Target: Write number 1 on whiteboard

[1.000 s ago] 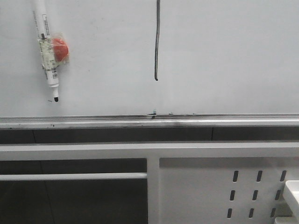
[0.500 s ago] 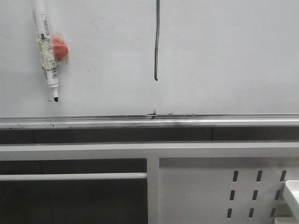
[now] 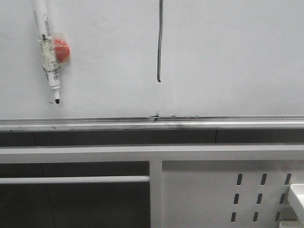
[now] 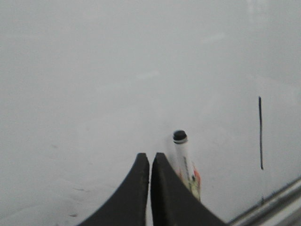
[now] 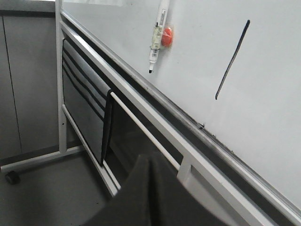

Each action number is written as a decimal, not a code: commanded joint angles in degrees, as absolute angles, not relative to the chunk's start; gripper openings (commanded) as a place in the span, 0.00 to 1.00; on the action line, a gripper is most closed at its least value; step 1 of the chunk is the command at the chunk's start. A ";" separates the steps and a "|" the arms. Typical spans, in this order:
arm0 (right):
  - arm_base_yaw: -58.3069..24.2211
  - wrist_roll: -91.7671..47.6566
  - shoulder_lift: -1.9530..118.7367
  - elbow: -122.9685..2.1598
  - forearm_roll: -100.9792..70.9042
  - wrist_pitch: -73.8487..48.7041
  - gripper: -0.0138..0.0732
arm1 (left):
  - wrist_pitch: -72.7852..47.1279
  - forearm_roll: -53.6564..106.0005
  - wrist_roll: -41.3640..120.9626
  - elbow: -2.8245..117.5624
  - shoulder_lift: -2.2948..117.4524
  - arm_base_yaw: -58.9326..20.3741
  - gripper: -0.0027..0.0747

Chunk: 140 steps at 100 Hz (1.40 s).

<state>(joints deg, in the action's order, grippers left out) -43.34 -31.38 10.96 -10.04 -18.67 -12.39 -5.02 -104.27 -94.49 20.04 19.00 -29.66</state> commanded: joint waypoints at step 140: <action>-42.95 -31.50 11.35 -11.51 -19.17 -7.97 0.08 | -5.42 2.15 -4.12 5.93 5.66 7.63 0.01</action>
